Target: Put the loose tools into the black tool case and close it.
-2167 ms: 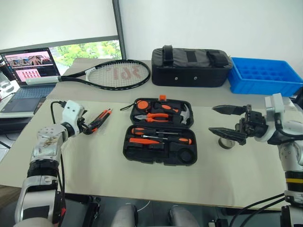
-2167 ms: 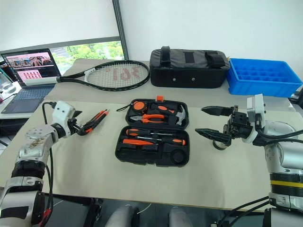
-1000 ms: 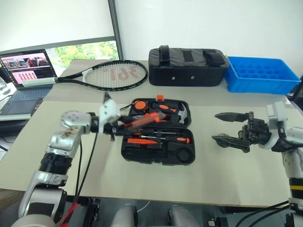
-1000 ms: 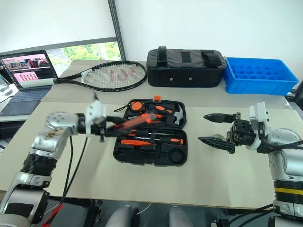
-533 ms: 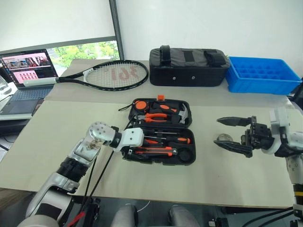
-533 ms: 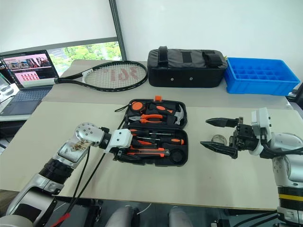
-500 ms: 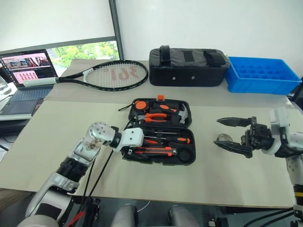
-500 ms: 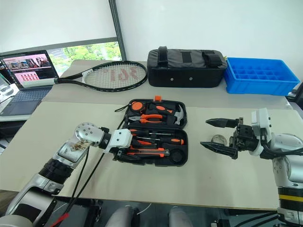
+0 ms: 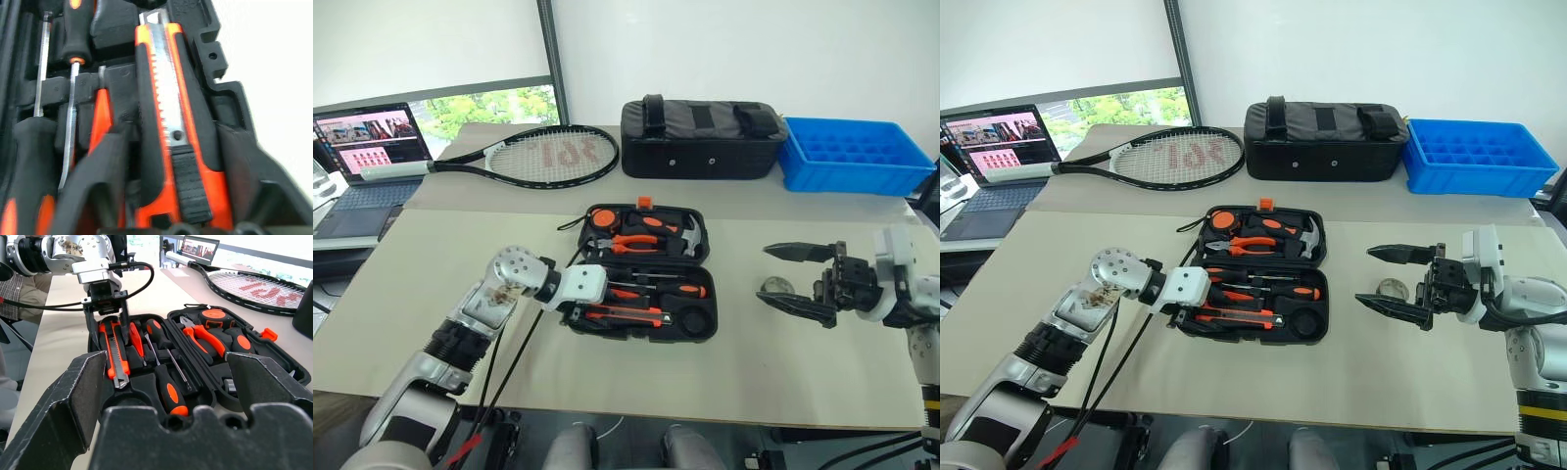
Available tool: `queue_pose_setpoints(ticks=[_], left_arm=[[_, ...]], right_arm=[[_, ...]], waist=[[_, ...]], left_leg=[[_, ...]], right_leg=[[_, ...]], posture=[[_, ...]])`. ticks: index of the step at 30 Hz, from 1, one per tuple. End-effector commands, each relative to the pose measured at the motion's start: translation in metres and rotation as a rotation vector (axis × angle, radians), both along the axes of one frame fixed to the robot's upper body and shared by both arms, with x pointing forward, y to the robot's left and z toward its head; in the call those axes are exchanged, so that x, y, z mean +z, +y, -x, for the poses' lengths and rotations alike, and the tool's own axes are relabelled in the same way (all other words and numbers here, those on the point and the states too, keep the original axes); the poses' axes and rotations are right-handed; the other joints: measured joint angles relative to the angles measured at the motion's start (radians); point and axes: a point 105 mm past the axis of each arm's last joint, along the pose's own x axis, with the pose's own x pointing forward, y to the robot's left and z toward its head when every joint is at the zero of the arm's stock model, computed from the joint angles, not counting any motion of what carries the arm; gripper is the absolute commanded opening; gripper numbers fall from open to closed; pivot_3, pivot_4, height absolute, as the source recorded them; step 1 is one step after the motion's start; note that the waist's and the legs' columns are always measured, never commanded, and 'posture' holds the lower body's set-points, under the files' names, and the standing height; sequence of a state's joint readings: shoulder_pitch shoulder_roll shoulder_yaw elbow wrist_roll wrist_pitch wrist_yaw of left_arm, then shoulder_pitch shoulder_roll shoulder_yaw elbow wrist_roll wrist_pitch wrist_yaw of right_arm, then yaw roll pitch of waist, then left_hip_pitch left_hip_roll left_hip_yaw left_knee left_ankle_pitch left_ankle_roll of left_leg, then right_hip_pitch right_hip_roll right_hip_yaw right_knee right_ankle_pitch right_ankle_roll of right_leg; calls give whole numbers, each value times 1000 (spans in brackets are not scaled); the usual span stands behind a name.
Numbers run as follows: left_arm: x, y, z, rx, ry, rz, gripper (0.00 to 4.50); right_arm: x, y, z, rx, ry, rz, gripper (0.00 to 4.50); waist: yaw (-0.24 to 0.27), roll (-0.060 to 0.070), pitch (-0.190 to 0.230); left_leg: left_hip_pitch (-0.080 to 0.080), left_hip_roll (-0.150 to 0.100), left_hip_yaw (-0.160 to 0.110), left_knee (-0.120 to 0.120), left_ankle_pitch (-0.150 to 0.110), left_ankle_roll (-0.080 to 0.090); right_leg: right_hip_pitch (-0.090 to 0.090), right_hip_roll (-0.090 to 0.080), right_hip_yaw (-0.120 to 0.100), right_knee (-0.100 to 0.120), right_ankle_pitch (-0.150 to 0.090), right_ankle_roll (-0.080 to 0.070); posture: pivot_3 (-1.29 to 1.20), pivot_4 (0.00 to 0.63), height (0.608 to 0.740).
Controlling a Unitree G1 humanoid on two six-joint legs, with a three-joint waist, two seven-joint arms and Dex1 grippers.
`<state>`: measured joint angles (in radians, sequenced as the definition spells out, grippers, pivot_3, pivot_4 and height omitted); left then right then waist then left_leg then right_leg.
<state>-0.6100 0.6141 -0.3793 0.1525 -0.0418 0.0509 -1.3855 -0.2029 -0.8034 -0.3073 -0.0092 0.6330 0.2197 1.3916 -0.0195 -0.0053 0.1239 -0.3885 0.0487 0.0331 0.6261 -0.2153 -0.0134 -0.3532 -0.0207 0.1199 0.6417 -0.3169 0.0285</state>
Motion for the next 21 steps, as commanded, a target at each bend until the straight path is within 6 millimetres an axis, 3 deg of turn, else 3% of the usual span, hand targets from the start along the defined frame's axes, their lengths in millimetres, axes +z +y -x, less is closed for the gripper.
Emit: queue_pose_setpoints(ticks=[1,5,10,13,21], left_arm=[[-1,2,-3,-7,-21,-18,4335],[21,0,-12,23,-65,58,4431],[50,-9,-10,17,-20,221,4431],[51,-14,-8,5,4,260,3805],[20,-31,-6,-55,37,284,823]], right_arm=[[13,-2,1,0,-65,11,4500],[14,-4,0,-4,-65,17,4500],[14,-4,1,-8,-64,19,4500],[14,-3,0,-8,-65,18,4500],[14,0,0,-2,-65,18,4500]], waist=[[0,0,0],[1,0,0],[4,1,0],[5,1,0],[3,0,0]], left_leg=[[0,0,0,0,0,0],[0,0,0,0,0,0],[-1,0,0,1,0,0],[0,0,0,1,0,0],[0,0,0,1,0,0]], right_leg=[[0,0,0,0,0,0],[0,0,0,0,0,0],[0,0,0,0,0,0],[0,0,0,0,0,0],[0,0,0,0,0,0]], posture=[[0,150,708],[0,150,708],[0,150,708],[0,150,708],[0,150,708]])
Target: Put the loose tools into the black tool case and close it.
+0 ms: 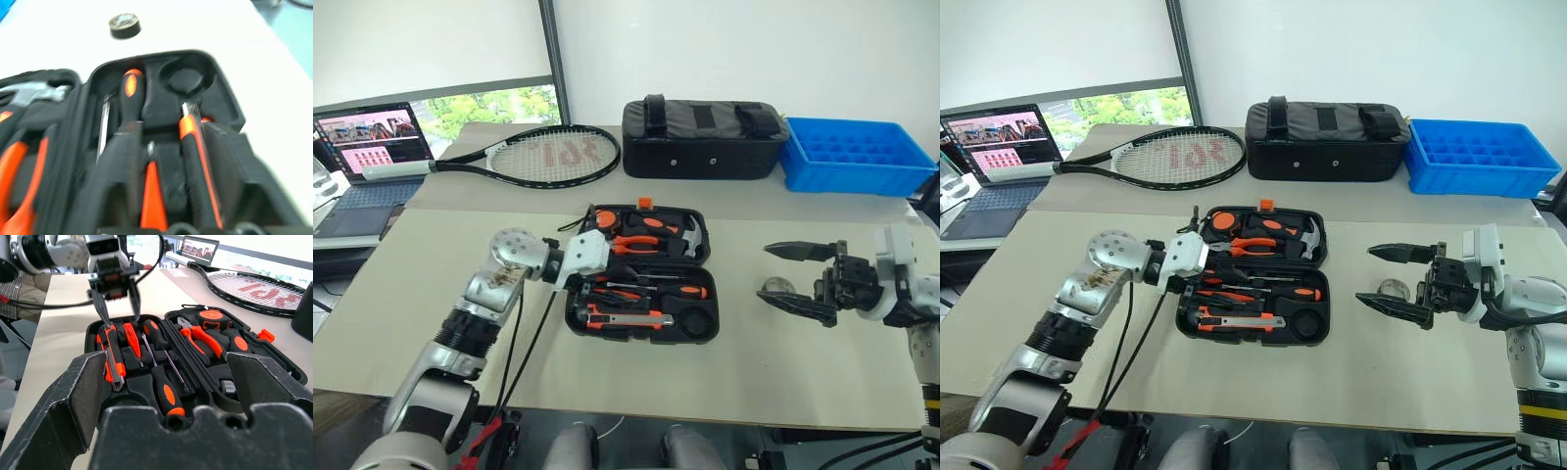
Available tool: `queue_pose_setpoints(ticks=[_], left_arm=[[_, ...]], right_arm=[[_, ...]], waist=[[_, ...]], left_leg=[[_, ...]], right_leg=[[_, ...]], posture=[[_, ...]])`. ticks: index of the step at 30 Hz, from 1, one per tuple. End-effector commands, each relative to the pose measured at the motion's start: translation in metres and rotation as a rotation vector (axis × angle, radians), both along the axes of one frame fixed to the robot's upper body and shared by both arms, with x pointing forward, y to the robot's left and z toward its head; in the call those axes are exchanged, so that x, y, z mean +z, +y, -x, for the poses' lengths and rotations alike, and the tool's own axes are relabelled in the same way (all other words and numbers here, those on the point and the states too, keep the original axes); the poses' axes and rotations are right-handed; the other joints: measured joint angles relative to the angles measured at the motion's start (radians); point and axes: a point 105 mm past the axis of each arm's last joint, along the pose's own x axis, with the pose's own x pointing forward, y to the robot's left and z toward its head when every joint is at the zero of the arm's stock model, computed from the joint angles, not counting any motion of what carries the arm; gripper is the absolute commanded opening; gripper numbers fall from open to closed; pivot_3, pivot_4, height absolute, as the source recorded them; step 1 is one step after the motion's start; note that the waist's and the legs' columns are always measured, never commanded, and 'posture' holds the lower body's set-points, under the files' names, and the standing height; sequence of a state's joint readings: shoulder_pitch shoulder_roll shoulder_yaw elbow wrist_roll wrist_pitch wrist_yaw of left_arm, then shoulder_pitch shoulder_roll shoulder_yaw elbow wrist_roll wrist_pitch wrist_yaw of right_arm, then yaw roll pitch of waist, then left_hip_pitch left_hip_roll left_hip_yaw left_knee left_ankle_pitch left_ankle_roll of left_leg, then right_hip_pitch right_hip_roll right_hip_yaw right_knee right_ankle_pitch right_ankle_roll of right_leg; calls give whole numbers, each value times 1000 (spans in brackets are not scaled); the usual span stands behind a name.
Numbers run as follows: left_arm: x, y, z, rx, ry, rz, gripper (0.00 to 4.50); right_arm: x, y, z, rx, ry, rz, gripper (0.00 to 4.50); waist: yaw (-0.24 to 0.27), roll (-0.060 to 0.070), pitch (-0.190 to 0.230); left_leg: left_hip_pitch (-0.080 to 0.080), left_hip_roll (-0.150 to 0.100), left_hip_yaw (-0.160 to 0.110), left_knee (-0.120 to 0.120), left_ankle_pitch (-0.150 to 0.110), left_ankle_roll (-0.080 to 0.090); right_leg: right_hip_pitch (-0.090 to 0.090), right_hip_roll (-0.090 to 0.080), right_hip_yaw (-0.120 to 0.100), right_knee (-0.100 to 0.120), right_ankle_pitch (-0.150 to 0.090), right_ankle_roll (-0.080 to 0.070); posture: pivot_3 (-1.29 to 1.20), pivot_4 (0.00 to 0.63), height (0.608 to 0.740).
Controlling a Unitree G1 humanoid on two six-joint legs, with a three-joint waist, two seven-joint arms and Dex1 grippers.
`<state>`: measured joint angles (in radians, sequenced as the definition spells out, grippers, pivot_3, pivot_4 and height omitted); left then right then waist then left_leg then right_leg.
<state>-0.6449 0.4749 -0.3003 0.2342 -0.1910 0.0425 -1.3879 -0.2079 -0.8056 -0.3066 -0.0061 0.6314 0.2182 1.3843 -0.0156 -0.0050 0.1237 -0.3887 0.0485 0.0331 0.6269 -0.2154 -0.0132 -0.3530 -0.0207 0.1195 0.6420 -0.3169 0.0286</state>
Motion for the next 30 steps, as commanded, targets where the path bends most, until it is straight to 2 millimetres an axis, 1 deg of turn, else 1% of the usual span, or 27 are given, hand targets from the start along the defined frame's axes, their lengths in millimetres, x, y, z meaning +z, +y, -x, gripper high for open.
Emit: queue_pose_setpoints(ticks=[1,2,3,7,10,16,22,30], left_arm=[[-6,-3,-1,-37,-19,3,459],[-9,-3,0,-47,-2,0,123],[-11,-3,0,-55,0,-13,27],[-21,0,-4,-56,6,-51,27],[-26,-2,-3,-63,37,-46,27],[-48,0,-3,-67,49,-102,27],[-70,6,2,-111,10,-198,27],[-81,7,0,-97,-29,-213,27]], right_arm=[[13,1,1,6,-61,18,4500],[13,1,1,6,-61,18,4500],[13,1,2,5,-60,19,4500],[13,-1,3,3,-57,28,4500],[14,-1,3,1,-57,28,4500],[12,0,3,1,-54,29,4500],[10,-1,3,-7,-42,45,4500],[3,-6,2,-22,-20,98,4500]], waist=[[-1,0,0],[-1,0,0],[-1,0,0],[0,0,0],[0,0,0],[1,-1,0],[1,0,0],[1,2,-3]], left_leg=[[0,0,0,0,0,0],[0,0,0,0,0,0],[0,0,0,0,0,0],[0,0,0,0,0,0],[0,0,0,0,0,0],[0,0,0,0,0,0],[1,0,0,0,0,0],[2,-1,0,1,0,0]], right_leg=[[0,0,0,0,0,0],[0,0,0,0,0,0],[0,0,0,0,0,0],[0,0,0,0,0,0],[0,0,0,0,0,0],[0,0,0,0,0,0],[2,0,0,0,0,0],[3,0,0,1,0,0]], posture=[[0,150,708],[0,150,708],[0,150,708],[0,150,708],[0,150,708],[0,150,708],[0,150,708],[0,150,708]])
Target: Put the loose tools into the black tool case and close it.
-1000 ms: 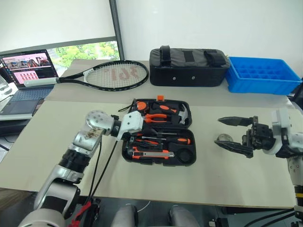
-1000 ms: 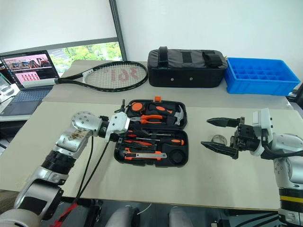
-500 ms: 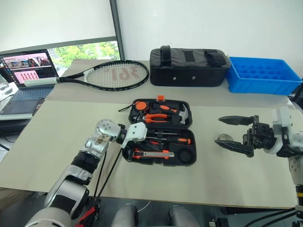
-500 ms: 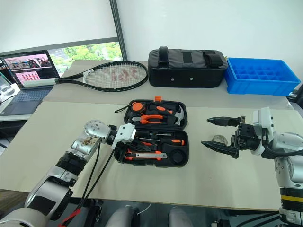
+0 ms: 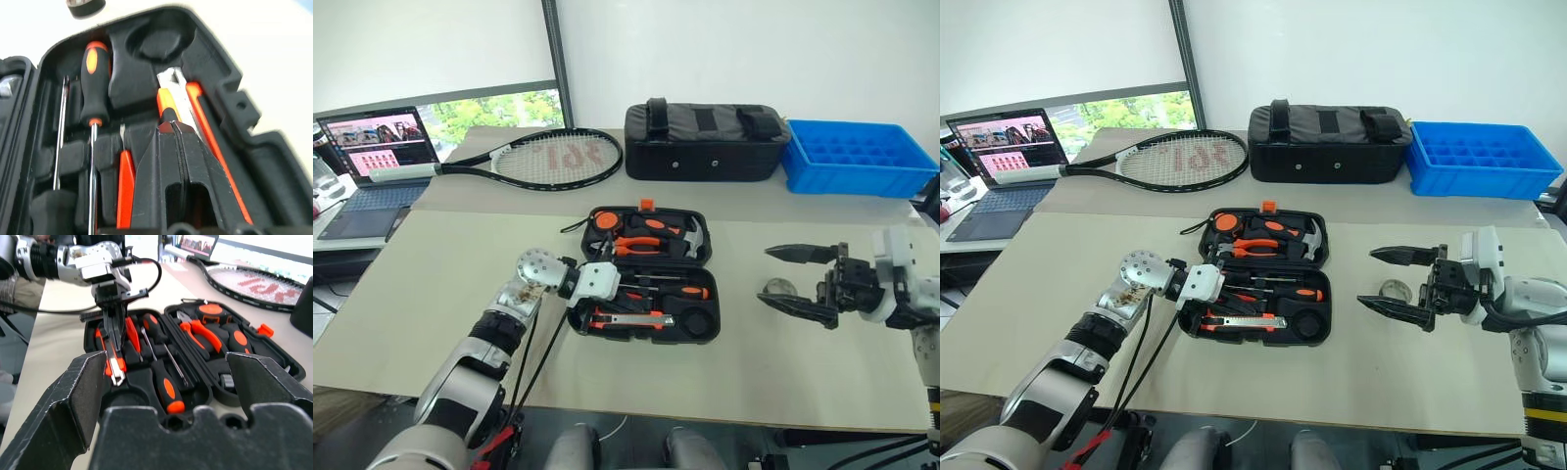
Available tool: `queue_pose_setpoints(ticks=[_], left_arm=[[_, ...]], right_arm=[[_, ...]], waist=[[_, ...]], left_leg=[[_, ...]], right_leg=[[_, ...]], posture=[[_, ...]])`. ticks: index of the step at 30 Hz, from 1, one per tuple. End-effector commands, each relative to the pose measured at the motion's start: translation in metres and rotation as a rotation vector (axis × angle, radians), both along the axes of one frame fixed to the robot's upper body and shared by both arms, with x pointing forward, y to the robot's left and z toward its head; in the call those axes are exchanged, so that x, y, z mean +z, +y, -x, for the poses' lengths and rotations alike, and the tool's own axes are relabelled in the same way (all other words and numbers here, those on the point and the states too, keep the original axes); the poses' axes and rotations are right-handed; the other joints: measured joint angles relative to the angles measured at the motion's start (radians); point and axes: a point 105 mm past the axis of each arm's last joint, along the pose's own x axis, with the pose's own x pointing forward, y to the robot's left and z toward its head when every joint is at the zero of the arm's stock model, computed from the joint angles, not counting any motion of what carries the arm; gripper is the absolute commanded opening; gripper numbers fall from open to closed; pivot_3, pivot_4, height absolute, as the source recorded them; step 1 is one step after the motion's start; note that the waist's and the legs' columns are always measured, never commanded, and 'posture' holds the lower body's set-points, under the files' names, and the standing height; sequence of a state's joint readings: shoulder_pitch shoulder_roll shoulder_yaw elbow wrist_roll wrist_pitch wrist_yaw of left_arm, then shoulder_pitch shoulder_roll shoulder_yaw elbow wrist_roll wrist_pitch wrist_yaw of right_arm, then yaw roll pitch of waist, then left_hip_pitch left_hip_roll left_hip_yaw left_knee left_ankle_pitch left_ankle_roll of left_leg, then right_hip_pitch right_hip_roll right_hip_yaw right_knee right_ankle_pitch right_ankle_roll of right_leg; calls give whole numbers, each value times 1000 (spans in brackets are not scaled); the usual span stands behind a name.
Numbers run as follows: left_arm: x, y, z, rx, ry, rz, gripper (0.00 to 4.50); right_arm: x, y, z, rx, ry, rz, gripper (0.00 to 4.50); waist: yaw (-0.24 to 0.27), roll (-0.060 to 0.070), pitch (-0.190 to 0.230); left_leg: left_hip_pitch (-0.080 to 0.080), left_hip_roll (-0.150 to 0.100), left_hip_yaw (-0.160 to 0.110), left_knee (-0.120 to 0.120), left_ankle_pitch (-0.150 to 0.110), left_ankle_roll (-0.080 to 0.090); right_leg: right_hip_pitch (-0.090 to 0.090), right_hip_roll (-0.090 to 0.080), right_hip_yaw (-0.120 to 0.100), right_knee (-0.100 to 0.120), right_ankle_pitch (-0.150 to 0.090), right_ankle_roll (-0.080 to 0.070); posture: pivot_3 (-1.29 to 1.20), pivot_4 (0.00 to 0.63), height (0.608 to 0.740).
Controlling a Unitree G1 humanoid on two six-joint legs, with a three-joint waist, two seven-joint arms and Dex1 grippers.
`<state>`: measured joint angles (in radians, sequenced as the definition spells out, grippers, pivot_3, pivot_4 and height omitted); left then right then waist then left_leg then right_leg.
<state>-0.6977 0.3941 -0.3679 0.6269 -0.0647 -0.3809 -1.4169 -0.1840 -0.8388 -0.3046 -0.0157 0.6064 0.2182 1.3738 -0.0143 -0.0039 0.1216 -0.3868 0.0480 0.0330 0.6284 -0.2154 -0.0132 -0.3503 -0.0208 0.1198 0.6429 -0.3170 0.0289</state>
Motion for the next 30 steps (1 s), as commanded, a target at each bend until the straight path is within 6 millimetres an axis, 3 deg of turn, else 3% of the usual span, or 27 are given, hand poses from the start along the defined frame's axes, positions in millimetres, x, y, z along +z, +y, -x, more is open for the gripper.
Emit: queue_pose_setpoints(ticks=[1,8,12,16,22,27,30], left_arm=[[-34,9,7,9,47,-123,27],[-19,2,-3,57,-20,-27,27],[34,4,-11,108,-11,127,27],[70,16,-3,117,30,174,27],[115,32,18,155,131,219,2342],[136,45,37,179,171,220,4231],[144,48,44,190,174,215,4410]], right_arm=[[6,-2,1,5,-36,44,4500],[-2,-6,-5,-30,-2,119,4500],[-27,-20,-13,-103,78,324,4500],[-35,-28,-19,-142,97,404,4500],[-50,-40,-33,-204,128,517,4500],[-58,-48,-39,-239,170,578,4500],[-60,-50,-41,-238,176,587,4500]], waist=[[0,1,-1],[1,3,-3],[-1,2,-2],[-8,1,0],[-10,1,1],[-10,-1,2],[-10,-1,2]], left_leg=[[0,0,0,0,0,0],[2,-1,0,1,0,0],[0,-1,0,3,1,1],[-3,0,0,0,1,1],[-2,0,0,-2,1,1],[-2,0,0,-1,1,1],[-2,0,0,-1,1,1]], right_leg=[[0,0,0,0,0,0],[2,0,1,2,-1,3],[-1,0,1,3,-3,7],[-4,0,1,3,-1,4],[-4,1,1,1,0,2],[-3,0,1,0,-1,3],[-3,0,1,0,-1,3]], posture=[[0,150,708],[0,150,708],[0,150,708],[0,150,708],[0,150,708],[0,150,708],[0,150,708]])
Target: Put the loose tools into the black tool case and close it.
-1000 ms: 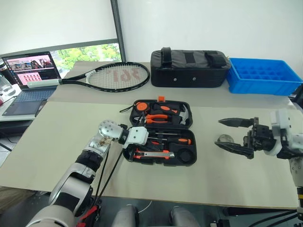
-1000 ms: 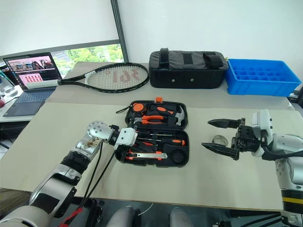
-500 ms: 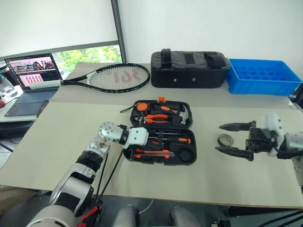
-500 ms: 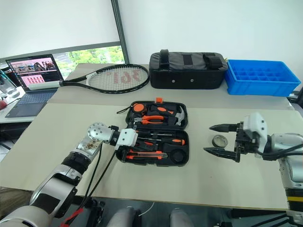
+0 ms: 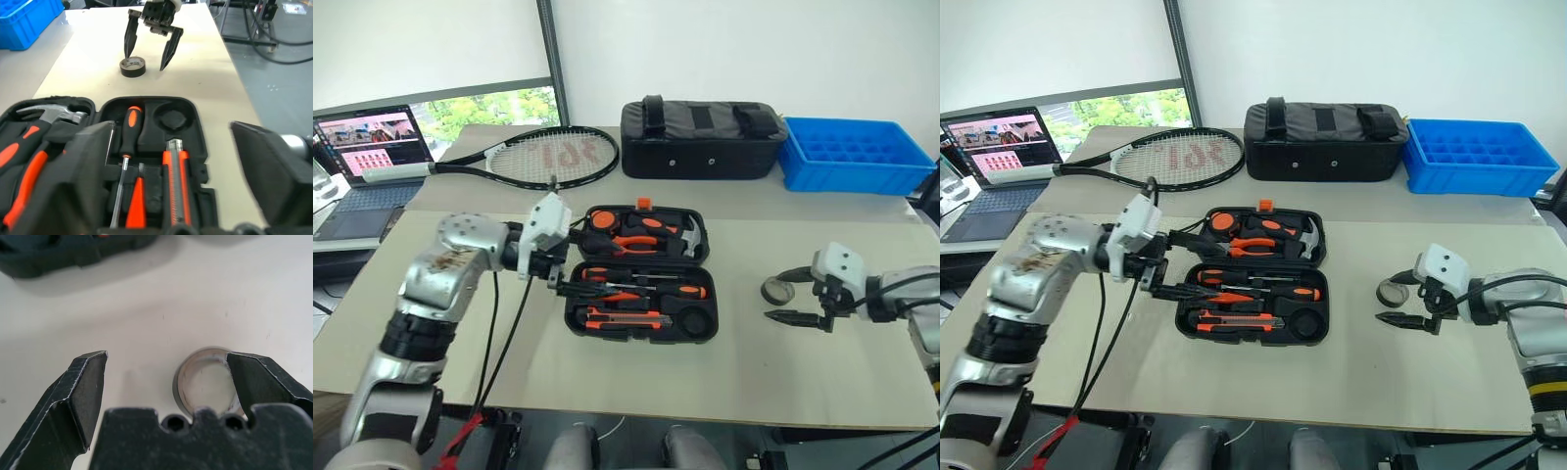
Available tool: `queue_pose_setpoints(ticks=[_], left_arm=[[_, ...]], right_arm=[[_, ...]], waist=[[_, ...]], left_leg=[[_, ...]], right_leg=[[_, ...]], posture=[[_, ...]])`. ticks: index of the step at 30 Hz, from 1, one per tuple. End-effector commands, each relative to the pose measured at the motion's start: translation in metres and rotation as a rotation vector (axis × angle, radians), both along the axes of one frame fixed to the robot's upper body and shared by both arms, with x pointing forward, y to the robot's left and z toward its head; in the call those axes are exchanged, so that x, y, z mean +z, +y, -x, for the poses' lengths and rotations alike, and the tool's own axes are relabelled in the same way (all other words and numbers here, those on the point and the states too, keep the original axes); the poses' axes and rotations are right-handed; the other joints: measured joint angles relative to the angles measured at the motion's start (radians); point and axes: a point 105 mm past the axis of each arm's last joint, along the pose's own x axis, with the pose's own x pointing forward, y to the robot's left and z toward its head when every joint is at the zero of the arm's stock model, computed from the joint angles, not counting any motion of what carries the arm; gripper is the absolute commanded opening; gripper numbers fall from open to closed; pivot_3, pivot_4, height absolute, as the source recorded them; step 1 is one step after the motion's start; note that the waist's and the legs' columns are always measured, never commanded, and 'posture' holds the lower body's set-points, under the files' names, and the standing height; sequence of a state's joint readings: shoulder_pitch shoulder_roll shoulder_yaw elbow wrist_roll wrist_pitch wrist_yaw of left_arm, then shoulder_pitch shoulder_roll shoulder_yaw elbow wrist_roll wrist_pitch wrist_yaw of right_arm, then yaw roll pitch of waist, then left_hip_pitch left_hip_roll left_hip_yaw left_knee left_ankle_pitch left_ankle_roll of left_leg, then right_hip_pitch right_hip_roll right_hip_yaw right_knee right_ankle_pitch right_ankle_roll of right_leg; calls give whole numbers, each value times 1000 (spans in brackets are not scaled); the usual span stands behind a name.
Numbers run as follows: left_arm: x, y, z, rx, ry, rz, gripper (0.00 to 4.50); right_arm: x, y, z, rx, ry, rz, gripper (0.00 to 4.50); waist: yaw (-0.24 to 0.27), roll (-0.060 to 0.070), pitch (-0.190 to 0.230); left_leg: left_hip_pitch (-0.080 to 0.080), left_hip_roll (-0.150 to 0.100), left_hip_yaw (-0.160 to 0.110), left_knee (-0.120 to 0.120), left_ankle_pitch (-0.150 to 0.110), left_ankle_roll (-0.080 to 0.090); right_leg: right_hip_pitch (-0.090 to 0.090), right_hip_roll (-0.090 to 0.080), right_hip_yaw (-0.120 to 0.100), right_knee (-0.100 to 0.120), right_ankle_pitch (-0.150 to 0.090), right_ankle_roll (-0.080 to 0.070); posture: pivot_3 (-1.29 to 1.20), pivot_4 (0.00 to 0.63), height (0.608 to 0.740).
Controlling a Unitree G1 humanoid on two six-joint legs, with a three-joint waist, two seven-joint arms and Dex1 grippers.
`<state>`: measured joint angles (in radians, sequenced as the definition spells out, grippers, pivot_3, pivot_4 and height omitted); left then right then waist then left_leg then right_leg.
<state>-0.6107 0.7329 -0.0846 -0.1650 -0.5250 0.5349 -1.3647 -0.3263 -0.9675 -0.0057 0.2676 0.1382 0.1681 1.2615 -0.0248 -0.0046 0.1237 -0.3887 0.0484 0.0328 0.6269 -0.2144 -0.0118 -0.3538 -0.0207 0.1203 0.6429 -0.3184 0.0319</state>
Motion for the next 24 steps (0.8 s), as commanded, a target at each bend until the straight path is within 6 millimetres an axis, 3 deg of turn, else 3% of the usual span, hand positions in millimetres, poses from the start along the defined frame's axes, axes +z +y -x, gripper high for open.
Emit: queue_pose_setpoints(ticks=[1,5,14,20,24], left_arm=[[21,6,13,5,-32,10,4467],[27,14,24,28,-37,-17,4500],[28,19,36,52,-22,-39,4500],[31,16,40,38,-34,-36,4500],[32,16,38,40,-40,-39,4500]], right_arm=[[11,-4,-4,10,-38,38,4243],[8,-6,-9,4,-38,63,3143],[5,-5,-15,10,-38,72,35],[9,0,-18,34,-57,61,35],[23,17,-18,91,-79,8,35]], waist=[[0,0,0],[-5,-1,1],[-10,-1,1],[-14,-1,1],[-18,-1,1]], left_leg=[[0,0,0,0,0,0],[1,0,0,0,0,0],[1,0,0,0,0,0],[1,0,0,0,0,0],[1,0,0,0,0,0]], right_leg=[[0,0,0,0,0,0],[0,0,0,0,0,0],[0,0,0,0,0,-1],[0,0,0,0,0,-1],[0,0,0,0,0,-1]], posture=[[0,150,708],[0,150,708],[0,150,708],[0,150,708],[0,150,708]])
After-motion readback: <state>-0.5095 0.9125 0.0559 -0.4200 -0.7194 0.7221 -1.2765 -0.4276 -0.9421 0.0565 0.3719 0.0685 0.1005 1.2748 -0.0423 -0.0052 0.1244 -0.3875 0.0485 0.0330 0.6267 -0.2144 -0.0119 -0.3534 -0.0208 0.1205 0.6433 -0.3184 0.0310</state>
